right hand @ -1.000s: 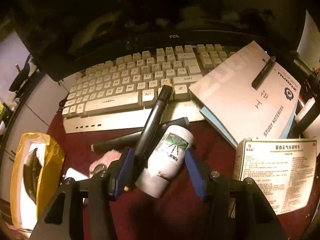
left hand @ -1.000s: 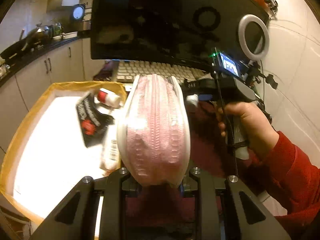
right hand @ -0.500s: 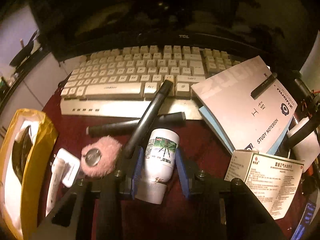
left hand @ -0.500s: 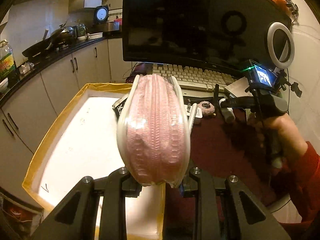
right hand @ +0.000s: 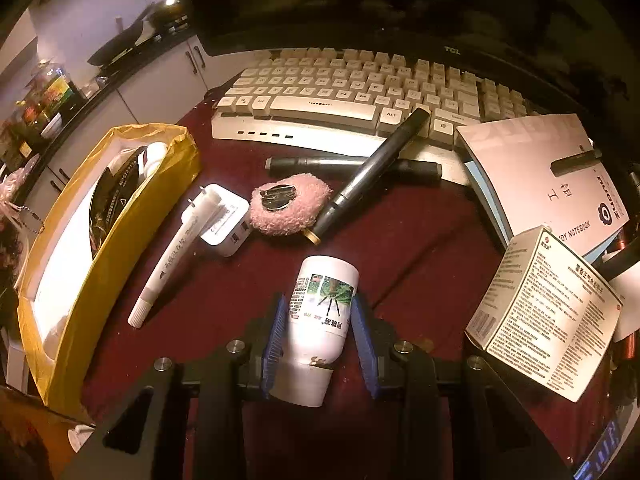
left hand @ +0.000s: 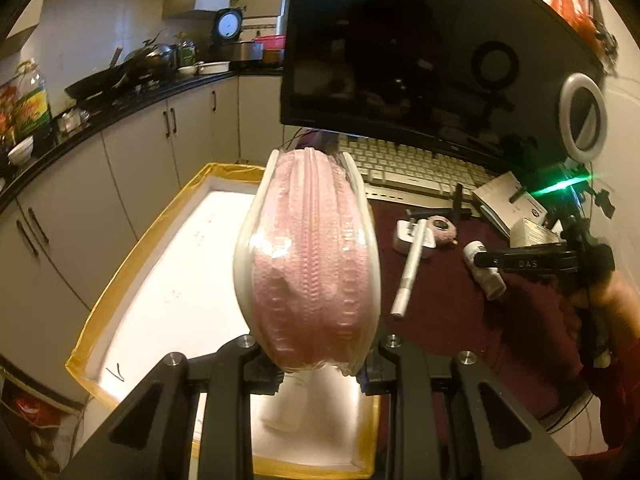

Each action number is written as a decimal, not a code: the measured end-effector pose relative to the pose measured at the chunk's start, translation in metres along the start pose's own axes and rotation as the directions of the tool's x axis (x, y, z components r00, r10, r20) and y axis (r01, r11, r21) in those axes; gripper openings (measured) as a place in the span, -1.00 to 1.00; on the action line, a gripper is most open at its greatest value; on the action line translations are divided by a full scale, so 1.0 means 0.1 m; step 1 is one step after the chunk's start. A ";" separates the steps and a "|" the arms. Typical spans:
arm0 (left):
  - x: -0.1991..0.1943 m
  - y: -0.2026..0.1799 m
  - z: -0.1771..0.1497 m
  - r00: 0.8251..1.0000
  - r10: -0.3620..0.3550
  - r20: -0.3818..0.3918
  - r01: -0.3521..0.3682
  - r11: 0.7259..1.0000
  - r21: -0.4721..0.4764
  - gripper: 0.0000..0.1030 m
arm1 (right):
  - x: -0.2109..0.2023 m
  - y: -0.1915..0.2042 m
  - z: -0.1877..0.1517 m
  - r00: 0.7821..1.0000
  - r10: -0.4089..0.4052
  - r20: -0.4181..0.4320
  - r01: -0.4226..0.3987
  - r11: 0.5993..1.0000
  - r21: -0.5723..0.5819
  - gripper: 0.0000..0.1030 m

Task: Organize objects
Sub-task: 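Carry the pouch over the tray with the left tool while the right tool carries the pill bottle there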

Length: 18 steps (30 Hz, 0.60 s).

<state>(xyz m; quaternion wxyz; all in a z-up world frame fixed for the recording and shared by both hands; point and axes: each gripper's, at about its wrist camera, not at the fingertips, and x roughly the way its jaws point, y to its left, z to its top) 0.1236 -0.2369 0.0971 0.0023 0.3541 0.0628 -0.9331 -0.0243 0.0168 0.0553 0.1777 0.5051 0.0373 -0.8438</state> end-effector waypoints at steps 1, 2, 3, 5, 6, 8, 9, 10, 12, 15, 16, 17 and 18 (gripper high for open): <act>0.00 0.04 0.00 1.000 0.002 -0.001 -0.002 1.000 -0.010 -0.51 | 0.00 0.00 0.00 1.000 -0.002 0.001 0.002 1.000 0.002 -0.27; -0.01 0.08 0.01 1.000 0.005 0.001 -0.005 1.000 -0.016 -0.51 | 0.00 0.00 0.01 1.000 -0.006 0.002 0.006 1.000 0.002 -0.27; -0.02 0.12 0.01 1.000 0.012 0.003 -0.012 1.000 -0.020 -0.51 | 0.02 0.00 0.03 1.000 -0.007 -0.004 0.007 1.000 0.001 -0.24; -0.04 0.19 0.00 1.000 0.029 0.006 -0.029 0.999 -0.029 -0.51 | 0.06 0.03 0.03 1.000 -0.003 -0.016 0.003 1.000 0.000 -0.20; -0.05 0.23 0.00 0.999 0.034 0.006 -0.034 0.999 -0.035 -0.51 | 0.08 0.05 0.03 1.000 -0.011 -0.015 0.011 1.000 -0.005 -0.20; -0.05 0.30 -0.01 0.999 0.044 0.004 -0.044 0.998 -0.046 -0.51 | 0.10 0.07 0.04 0.999 -0.040 -0.007 0.040 0.999 -0.014 -0.21; -0.05 0.33 -0.01 0.999 0.048 0.003 -0.048 0.998 -0.050 -0.51 | 0.11 0.08 0.03 0.999 -0.045 0.001 0.045 0.999 -0.013 -0.22; -0.04 0.36 -0.02 0.999 0.053 0.002 -0.053 0.997 -0.055 -0.51 | 0.10 0.07 0.03 0.999 -0.046 0.007 0.046 0.999 -0.009 -0.22; -0.01 0.40 -0.02 0.998 0.060 -0.001 -0.060 0.996 -0.061 -0.51 | 0.09 0.05 0.02 0.999 -0.041 0.017 0.041 0.999 0.007 -0.23; 0.03 0.45 -0.03 0.997 0.078 -0.012 -0.078 0.995 -0.067 -0.51 | -0.02 0.07 0.02 0.998 -0.029 0.050 0.028 0.999 0.018 -0.23; 0.06 0.48 -0.03 0.996 0.085 -0.018 -0.086 0.994 -0.072 -0.51 | -0.05 0.09 0.02 0.998 -0.023 0.060 0.022 1.000 0.015 -0.24; 0.07 0.48 -0.05 0.996 0.087 -0.021 -0.089 0.993 -0.075 -0.51 | -0.09 0.12 0.03 0.997 -0.016 0.071 0.015 1.000 0.011 -0.24; 0.10 0.51 -0.06 0.995 0.094 -0.029 -0.096 0.992 -0.082 -0.51 | -0.16 0.16 0.05 0.996 -0.004 0.088 0.004 1.000 0.003 -0.24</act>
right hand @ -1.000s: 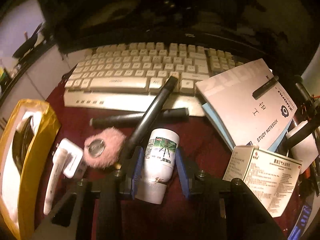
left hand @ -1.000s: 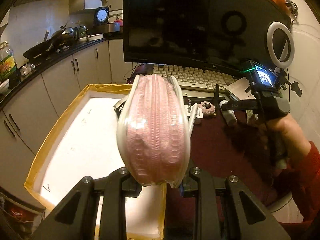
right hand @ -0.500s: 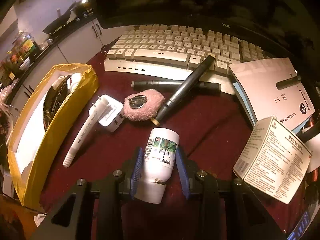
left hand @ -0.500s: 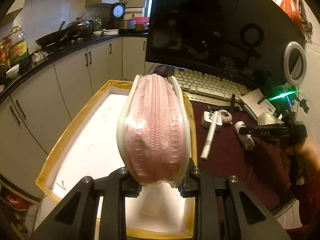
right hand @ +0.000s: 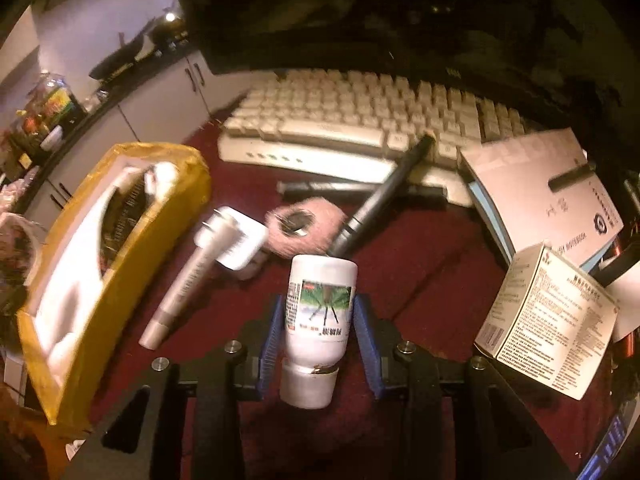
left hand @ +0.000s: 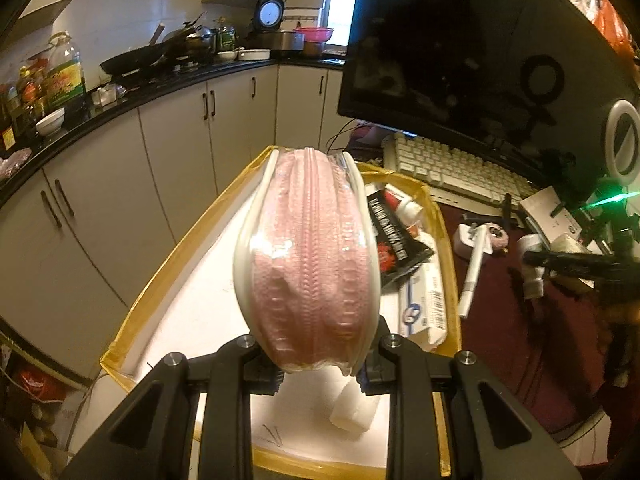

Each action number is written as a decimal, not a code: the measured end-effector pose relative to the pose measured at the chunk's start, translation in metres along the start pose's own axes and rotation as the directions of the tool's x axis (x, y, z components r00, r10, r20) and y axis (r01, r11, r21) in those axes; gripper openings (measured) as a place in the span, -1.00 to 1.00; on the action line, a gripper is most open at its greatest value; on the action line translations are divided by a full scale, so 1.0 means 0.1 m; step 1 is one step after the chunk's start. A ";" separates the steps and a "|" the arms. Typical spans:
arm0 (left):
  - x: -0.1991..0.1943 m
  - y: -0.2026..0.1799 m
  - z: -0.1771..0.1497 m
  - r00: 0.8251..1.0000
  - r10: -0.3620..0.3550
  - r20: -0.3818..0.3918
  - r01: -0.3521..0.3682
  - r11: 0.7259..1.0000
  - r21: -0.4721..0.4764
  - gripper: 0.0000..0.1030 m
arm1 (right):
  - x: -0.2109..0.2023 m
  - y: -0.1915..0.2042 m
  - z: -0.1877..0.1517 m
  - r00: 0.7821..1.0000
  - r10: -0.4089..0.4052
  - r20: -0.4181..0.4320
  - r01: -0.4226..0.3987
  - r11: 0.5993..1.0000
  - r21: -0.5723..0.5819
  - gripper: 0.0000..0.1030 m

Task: Organize objects
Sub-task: 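Carry the pouch over the tray with the left tool while the right tool carries the pill bottle there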

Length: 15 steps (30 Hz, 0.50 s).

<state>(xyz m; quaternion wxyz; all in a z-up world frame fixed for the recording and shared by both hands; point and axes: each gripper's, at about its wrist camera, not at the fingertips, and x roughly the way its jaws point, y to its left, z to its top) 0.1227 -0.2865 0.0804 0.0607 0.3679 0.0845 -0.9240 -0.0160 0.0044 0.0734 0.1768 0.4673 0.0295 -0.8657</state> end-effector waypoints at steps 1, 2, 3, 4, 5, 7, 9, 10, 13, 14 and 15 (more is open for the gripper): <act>0.03 0.03 0.00 1.000 0.005 -0.006 -0.005 1.000 -0.005 -0.51 | -0.04 0.04 0.02 1.000 0.008 0.011 -0.008 1.000 -0.007 -0.24; 0.04 0.04 -0.01 1.000 0.008 -0.011 -0.008 1.000 -0.008 -0.51 | -0.10 0.09 0.04 0.999 0.020 0.027 -0.019 1.000 -0.014 -0.25; 0.06 0.06 -0.02 1.000 0.013 -0.017 -0.013 1.000 -0.012 -0.51 | -0.14 0.13 0.05 0.999 0.030 0.038 -0.029 0.999 -0.021 -0.25; 0.09 0.08 -0.03 1.000 0.017 -0.024 -0.018 1.000 -0.017 -0.51 | -0.19 0.19 0.06 0.998 0.045 0.053 -0.044 0.999 -0.030 -0.25; 0.10 0.10 -0.04 0.999 0.018 -0.029 -0.019 1.000 -0.021 -0.51 | -0.23 0.25 0.07 0.996 0.060 0.063 -0.058 0.998 -0.039 -0.25; 0.12 0.13 -0.06 0.999 0.023 -0.036 -0.024 0.999 -0.028 -0.51 | -0.29 0.38 0.10 0.992 0.097 0.079 -0.093 0.994 -0.058 -0.25; 0.13 0.15 -0.07 0.999 0.025 -0.039 -0.027 0.999 -0.033 -0.51 | -0.31 0.54 0.12 0.986 0.152 0.071 -0.147 0.986 -0.076 -0.25; 0.13 0.15 -0.07 0.999 0.027 -0.040 -0.028 0.999 -0.035 -0.51 | -0.31 0.61 0.12 0.982 0.176 0.065 -0.171 0.982 -0.083 -0.25; 0.14 0.19 -0.07 0.999 0.030 -0.041 -0.032 0.999 -0.042 -0.51 | -0.27 0.86 0.14 0.969 0.242 0.041 -0.236 0.965 -0.117 -0.25; 0.14 0.20 -0.08 0.999 0.032 -0.041 -0.034 0.998 -0.045 -0.51 | -0.26 0.94 0.14 0.966 0.257 0.034 -0.251 0.960 -0.127 -0.25; 0.13 0.21 -0.09 0.999 0.034 -0.041 -0.036 0.998 -0.048 -0.51 | -0.23 1.05 0.15 0.961 0.277 0.025 -0.271 0.953 -0.139 -0.25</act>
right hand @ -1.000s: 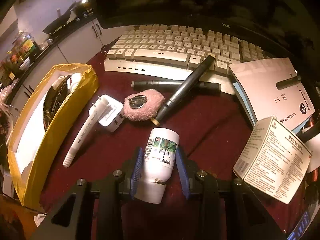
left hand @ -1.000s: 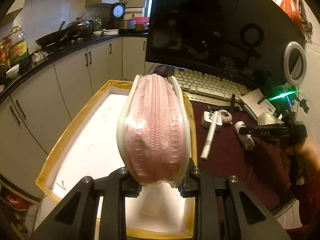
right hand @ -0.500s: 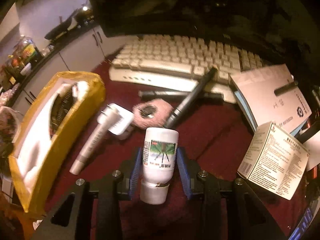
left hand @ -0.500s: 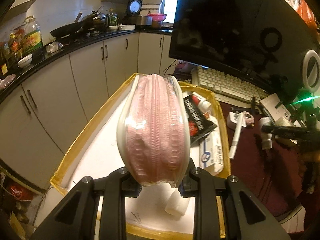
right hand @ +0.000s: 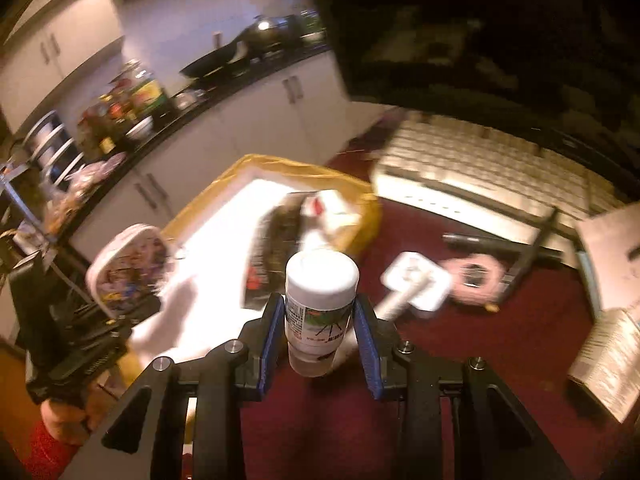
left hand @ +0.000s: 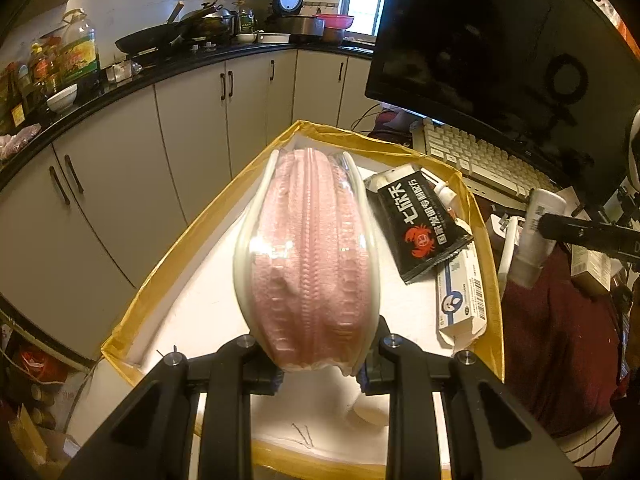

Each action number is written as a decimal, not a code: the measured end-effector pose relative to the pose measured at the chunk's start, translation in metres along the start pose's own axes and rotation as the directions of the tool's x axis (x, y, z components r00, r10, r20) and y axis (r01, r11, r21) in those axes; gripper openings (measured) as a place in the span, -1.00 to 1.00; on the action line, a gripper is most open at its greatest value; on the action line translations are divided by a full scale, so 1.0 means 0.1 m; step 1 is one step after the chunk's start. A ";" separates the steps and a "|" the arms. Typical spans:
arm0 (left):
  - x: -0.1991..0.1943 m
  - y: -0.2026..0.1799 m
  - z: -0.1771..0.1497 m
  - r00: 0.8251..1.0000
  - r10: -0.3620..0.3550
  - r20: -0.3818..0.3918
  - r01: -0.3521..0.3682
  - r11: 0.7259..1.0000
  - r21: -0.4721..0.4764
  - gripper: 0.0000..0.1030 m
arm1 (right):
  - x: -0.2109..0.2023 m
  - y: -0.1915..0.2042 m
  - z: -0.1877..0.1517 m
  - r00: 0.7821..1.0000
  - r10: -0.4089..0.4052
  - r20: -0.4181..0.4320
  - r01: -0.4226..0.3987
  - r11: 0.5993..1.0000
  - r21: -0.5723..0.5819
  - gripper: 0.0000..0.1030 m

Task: Organize objects
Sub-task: 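Carry the pouch over the tray with the left tool while the right tool carries the pill bottle there, then release the pouch into the tray with the left tool while the right tool drops the pill bottle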

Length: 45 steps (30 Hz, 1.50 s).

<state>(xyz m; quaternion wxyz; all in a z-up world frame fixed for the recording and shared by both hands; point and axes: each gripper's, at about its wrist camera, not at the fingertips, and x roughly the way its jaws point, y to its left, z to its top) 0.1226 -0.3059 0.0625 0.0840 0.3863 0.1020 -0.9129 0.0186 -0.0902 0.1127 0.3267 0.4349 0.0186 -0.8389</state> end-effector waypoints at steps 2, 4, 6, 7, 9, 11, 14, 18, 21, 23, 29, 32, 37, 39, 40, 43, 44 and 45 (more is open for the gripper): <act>0.00 0.03 -0.01 1.000 0.003 0.000 -0.003 1.000 -0.008 -0.51 | 0.06 0.12 0.01 1.000 0.026 -0.009 -0.027 1.000 -0.016 -0.25; 0.00 0.07 -0.02 1.000 0.011 -0.002 -0.011 1.000 -0.016 -0.51 | 0.13 0.24 0.03 0.999 0.046 -0.016 -0.047 0.998 -0.039 -0.26; 0.00 0.12 -0.03 1.000 0.017 -0.003 -0.017 0.999 -0.027 -0.51 | 0.19 0.34 0.05 0.997 0.068 -0.021 -0.069 0.996 -0.050 -0.26; 0.01 0.15 -0.03 1.000 0.019 -0.004 -0.019 0.999 -0.034 -0.51 | 0.21 0.39 0.07 0.997 0.075 -0.023 -0.077 0.995 -0.060 -0.26; 0.02 0.19 -0.03 1.000 0.021 -0.008 -0.022 0.999 -0.042 -0.51 | 0.28 0.53 0.10 0.995 0.090 -0.033 -0.092 0.992 -0.085 -0.26; 0.04 0.21 -0.04 1.000 0.023 -0.013 -0.023 0.999 -0.048 -0.51 | 0.36 0.61 0.10 0.994 0.102 -0.043 -0.106 0.989 -0.106 -0.26; 0.06 0.21 -0.05 1.000 0.021 -0.017 -0.022 0.999 -0.047 -0.51 | 0.55 0.71 0.08 0.991 0.107 -0.075 -0.116 0.986 -0.123 -0.27; 0.08 0.20 -0.08 1.000 0.019 -0.025 -0.020 0.999 -0.047 -0.51 | 0.71 0.79 -0.02 0.991 0.090 -0.098 -0.106 0.979 -0.172 -0.27; 0.12 0.19 -0.09 0.999 0.013 -0.035 -0.015 0.999 -0.045 -0.51 | 0.69 0.79 -0.02 0.991 0.082 -0.105 -0.099 0.979 -0.177 -0.27; 0.15 0.17 -0.11 0.999 0.009 -0.043 -0.011 0.999 -0.043 -0.51 | 0.68 0.79 -0.02 0.991 0.084 -0.102 -0.101 0.980 -0.172 -0.27; 0.19 0.11 -0.14 0.998 -0.001 -0.057 -0.001 0.999 -0.033 -0.51 | 0.81 0.83 0.05 0.993 0.081 -0.090 -0.095 0.981 -0.167 -0.27; 0.20 0.10 -0.15 0.998 -0.003 -0.062 0.001 0.999 -0.036 -0.51 | 0.93 0.85 0.07 0.993 0.056 -0.107 -0.074 0.982 -0.174 -0.28; 0.22 0.07 -0.17 0.997 0.000 -0.071 -0.002 1.000 -0.027 -0.51 | 1.07 0.79 -0.03 0.990 0.033 -0.137 -0.056 0.983 -0.174 -0.28; 0.22 0.05 -0.19 0.997 -0.003 -0.073 0.001 1.000 -0.024 -0.51 | 1.05 0.78 -0.04 0.990 0.019 -0.142 -0.045 0.983 -0.178 -0.28; 0.22 0.04 -0.19 0.997 -0.005 -0.074 0.004 1.000 -0.023 -0.51 | 1.03 0.77 -0.05 0.990 0.013 -0.143 -0.039 0.982 -0.184 -0.28; 0.23 -0.03 -0.21 0.997 -0.007 -0.080 0.007 1.000 -0.010 -0.51 | 0.99 0.71 -0.06 0.990 0.006 -0.143 -0.032 0.983 -0.180 -0.28; 0.23 -0.05 -0.22 0.997 -0.008 -0.083 0.007 1.000 -0.002 -0.51 | 0.98 0.69 -0.07 0.990 0.007 -0.141 -0.032 0.983 -0.178 -0.28; 0.23 -0.08 -0.24 0.996 -0.008 -0.085 0.009 1.000 0.004 -0.51 | 0.97 0.68 -0.08 0.990 0.007 -0.140 -0.032 0.984 -0.178 -0.28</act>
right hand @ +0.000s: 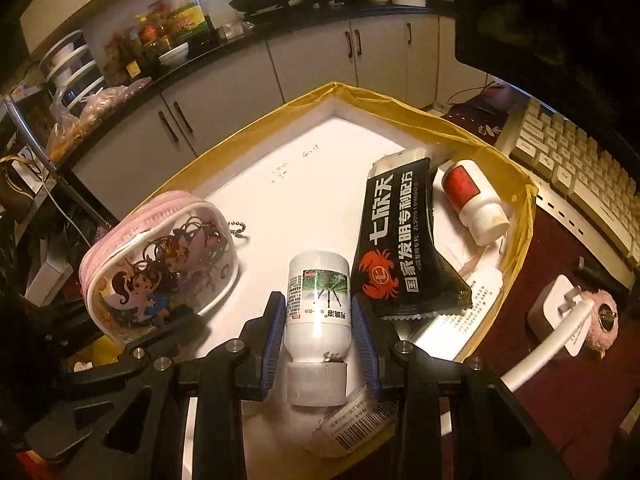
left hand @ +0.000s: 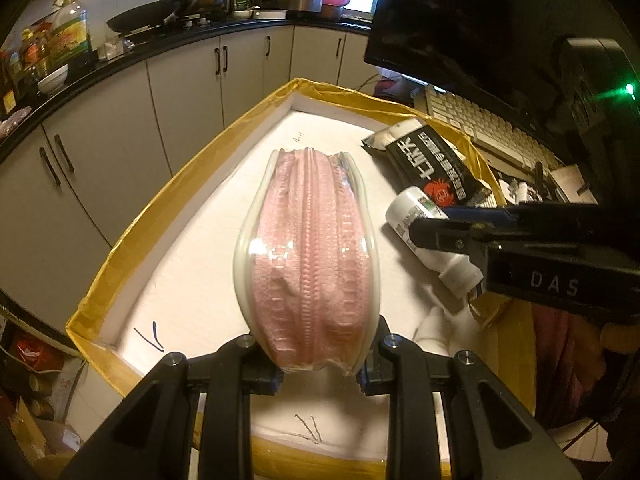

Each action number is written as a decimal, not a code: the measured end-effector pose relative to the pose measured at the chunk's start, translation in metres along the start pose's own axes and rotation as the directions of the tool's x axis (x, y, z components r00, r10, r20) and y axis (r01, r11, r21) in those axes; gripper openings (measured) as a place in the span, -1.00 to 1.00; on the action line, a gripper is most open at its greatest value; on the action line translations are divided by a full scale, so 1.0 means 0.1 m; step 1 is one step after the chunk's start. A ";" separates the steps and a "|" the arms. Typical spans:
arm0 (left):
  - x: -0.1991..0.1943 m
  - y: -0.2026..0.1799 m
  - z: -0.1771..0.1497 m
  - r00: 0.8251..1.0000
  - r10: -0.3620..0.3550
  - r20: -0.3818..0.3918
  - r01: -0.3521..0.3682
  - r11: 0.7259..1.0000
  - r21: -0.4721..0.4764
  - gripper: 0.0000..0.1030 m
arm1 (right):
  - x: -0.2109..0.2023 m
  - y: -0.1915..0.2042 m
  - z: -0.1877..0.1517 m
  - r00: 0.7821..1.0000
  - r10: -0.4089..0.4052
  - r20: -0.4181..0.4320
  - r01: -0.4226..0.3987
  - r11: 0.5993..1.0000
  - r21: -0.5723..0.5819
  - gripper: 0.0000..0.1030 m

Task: Organize objects
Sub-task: 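Release the pouch into the tray with the left tool while the right tool drops the pill bottle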

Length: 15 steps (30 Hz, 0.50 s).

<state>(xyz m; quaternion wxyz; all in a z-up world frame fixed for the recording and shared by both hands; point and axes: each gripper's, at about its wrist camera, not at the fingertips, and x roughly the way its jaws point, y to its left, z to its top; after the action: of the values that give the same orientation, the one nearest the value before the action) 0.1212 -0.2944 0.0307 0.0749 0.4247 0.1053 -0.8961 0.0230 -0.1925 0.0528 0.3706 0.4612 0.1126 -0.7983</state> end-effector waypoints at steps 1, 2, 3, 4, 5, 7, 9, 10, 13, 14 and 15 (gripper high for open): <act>0.00 -0.02 -0.01 1.000 -0.001 -0.002 0.001 1.000 0.005 -0.51 | -0.01 -0.01 -0.01 1.000 -0.001 0.001 0.001 1.000 -0.002 -0.28; 0.00 -0.04 -0.02 1.000 -0.002 -0.005 0.002 1.000 0.009 -0.51 | -0.01 -0.01 -0.01 1.000 -0.002 0.001 0.002 1.000 -0.003 -0.28; 0.00 -0.05 -0.03 1.000 -0.005 -0.007 0.005 1.000 0.013 -0.51 | -0.02 -0.02 -0.02 1.000 -0.005 0.000 0.005 1.000 -0.001 -0.28; 0.00 -0.07 -0.03 1.000 -0.009 -0.008 0.009 1.000 0.017 -0.51 | -0.04 -0.04 -0.02 1.000 -0.008 -0.002 0.008 1.000 0.005 -0.28; -0.01 -0.08 -0.03 1.000 -0.013 -0.010 0.013 1.000 0.020 -0.51 | -0.04 -0.05 -0.03 1.000 -0.008 -0.004 0.008 1.000 0.008 -0.28; 0.00 -0.12 -0.04 1.000 -0.022 -0.014 0.022 0.999 0.023 -0.51 | -0.07 -0.09 -0.05 1.000 -0.013 -0.008 0.013 1.000 0.016 -0.28; 0.00 -0.16 -0.05 1.000 -0.023 -0.015 0.023 0.999 0.028 -0.51 | -0.09 -0.13 -0.08 1.000 -0.013 -0.009 0.014 1.000 0.023 -0.28; 0.00 -0.17 -0.06 1.000 -0.020 -0.014 0.020 0.999 0.031 -0.51 | -0.10 -0.15 -0.08 1.000 -0.011 -0.009 0.011 1.000 0.029 -0.28; -0.01 -0.17 -0.06 1.000 -0.019 -0.015 0.019 0.999 0.028 -0.50 | -0.09 -0.14 -0.09 1.000 -0.009 -0.003 0.009 0.999 0.036 -0.27; -0.01 -0.17 -0.06 1.000 -0.020 -0.016 0.020 0.999 0.027 -0.50 | -0.08 -0.13 -0.09 1.000 -0.009 -0.002 0.009 0.999 0.035 -0.25; -0.02 -0.17 -0.06 1.000 -0.018 -0.015 0.018 1.000 0.024 -0.50 | -0.07 -0.13 -0.10 1.000 -0.008 0.001 0.008 0.999 0.038 -0.23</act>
<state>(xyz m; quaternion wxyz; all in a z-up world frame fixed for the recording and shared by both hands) 0.1232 -0.2762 0.0304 0.0609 0.4314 0.0991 -0.8946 0.0224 -0.1746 0.0506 0.3586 0.4673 0.0990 -0.8020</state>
